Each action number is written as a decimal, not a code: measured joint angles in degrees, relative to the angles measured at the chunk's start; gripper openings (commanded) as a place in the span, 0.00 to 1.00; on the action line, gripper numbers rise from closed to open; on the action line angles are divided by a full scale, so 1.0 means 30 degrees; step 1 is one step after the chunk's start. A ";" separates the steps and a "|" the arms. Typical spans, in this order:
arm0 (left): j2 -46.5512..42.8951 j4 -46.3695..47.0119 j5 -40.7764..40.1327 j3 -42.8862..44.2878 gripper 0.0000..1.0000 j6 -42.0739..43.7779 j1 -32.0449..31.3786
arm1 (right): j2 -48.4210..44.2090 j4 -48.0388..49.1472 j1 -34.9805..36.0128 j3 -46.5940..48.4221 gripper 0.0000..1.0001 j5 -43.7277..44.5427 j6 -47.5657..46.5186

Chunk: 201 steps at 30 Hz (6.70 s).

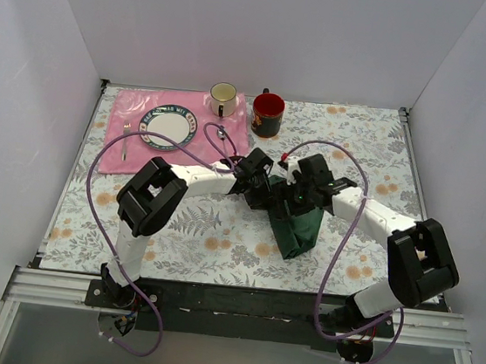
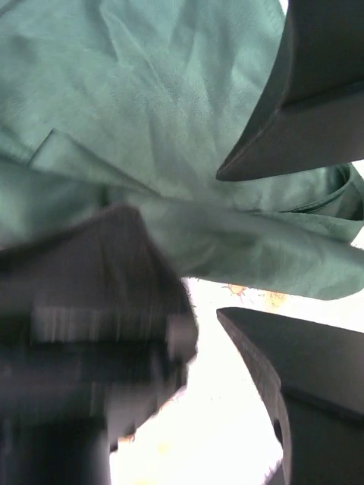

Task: Fold the napkin, place the utensils inside, and roll it up
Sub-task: Roll the napkin with the utensil

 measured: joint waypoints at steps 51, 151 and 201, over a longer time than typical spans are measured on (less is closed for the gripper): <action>-0.3832 0.1282 0.0619 -0.4364 0.78 0.1661 0.1246 | 0.4306 1.0040 -0.3038 -0.3585 0.01 -0.9741 0.3789; -0.3373 0.3541 0.4597 -0.4911 0.80 0.2324 0.2550 | 0.5996 1.2458 -0.3140 -0.4335 0.01 -1.3245 0.6113; -0.0911 0.0415 0.3504 -0.1698 0.27 0.2127 0.1858 | 0.1421 -0.0408 0.8495 -0.0313 0.68 1.2327 0.1137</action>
